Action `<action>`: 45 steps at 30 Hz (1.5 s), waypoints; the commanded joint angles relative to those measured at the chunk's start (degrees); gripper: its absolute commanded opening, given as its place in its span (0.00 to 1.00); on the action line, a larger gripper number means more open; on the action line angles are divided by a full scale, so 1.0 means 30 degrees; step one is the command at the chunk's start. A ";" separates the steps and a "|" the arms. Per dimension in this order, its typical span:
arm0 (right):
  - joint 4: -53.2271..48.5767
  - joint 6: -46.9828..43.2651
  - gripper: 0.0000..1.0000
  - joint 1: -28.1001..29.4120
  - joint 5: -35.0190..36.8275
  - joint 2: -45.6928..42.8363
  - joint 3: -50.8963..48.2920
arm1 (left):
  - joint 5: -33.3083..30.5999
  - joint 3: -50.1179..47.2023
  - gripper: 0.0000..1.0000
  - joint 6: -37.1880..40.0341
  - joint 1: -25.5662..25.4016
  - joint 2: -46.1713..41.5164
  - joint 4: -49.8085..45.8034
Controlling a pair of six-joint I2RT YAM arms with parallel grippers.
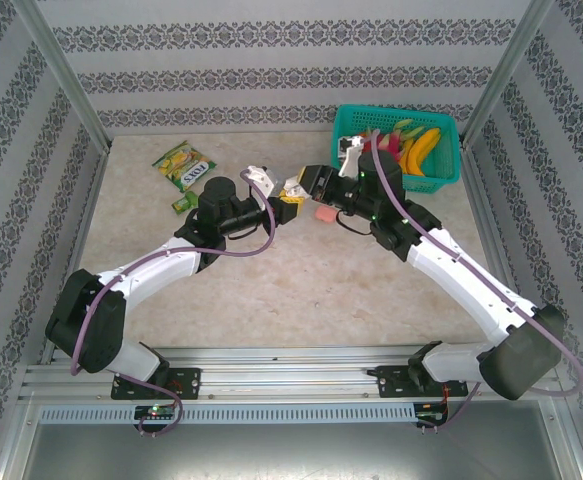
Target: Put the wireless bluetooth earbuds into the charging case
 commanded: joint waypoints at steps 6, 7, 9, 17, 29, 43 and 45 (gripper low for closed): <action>-0.3727 -0.3046 0.21 -0.2352 -0.1516 0.1407 0.3164 | 0.1299 -0.0224 0.00 0.2051 -0.0240 -0.0363 -0.1633; -0.4111 -0.3280 0.21 -0.2539 -0.1751 0.1827 0.3495 | 0.1435 -0.0200 0.00 0.2130 -0.0240 -0.0320 -0.1740; -0.5030 -0.3959 0.21 -0.2828 -0.2143 0.2840 0.4348 | 0.1669 -0.0122 0.00 0.2176 -0.0240 -0.0279 -0.1924; -0.7469 -0.5633 0.20 -0.2966 -0.3894 0.6854 0.7398 | 0.2294 0.0316 0.00 0.2319 -0.0248 0.0034 -0.2353; -0.9409 -0.7041 0.17 -0.1829 -0.5145 0.7188 0.7535 | 0.1961 0.1211 0.00 0.2479 -0.0131 0.0798 -0.2921; -0.8099 -0.5539 0.19 -0.2672 -0.2361 0.1900 0.2306 | 0.1458 0.1348 0.00 0.0956 0.0477 0.1675 -0.1698; -0.7489 -0.4868 0.21 -0.3134 -0.1826 0.1333 0.1254 | 0.0986 0.1325 0.00 0.0574 0.0586 0.2016 -0.1893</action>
